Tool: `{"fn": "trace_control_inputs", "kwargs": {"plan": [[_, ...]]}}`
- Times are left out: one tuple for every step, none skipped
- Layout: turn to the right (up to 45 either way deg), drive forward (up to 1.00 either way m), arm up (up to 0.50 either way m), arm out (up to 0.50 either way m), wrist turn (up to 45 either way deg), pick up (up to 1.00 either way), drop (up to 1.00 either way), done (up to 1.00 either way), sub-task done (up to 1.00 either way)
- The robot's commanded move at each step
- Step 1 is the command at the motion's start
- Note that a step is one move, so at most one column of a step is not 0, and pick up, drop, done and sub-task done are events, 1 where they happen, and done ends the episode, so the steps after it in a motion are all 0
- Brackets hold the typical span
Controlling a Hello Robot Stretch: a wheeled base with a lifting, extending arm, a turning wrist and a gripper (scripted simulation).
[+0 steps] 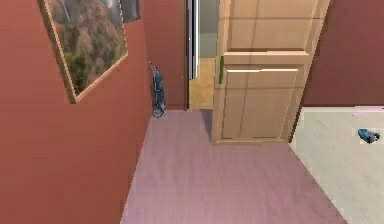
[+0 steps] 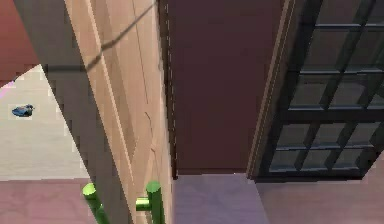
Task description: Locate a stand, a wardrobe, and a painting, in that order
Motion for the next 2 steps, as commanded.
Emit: {"fn": "trace_control_inputs", "kwargs": {"plan": [[21.0,0.00,0.00,0.00,0.0,0.00,0.00,0.00,0.00],[0.0,0.30,0.00,0.00,0.0,0.00,0.00,0.00,0.00]]}}
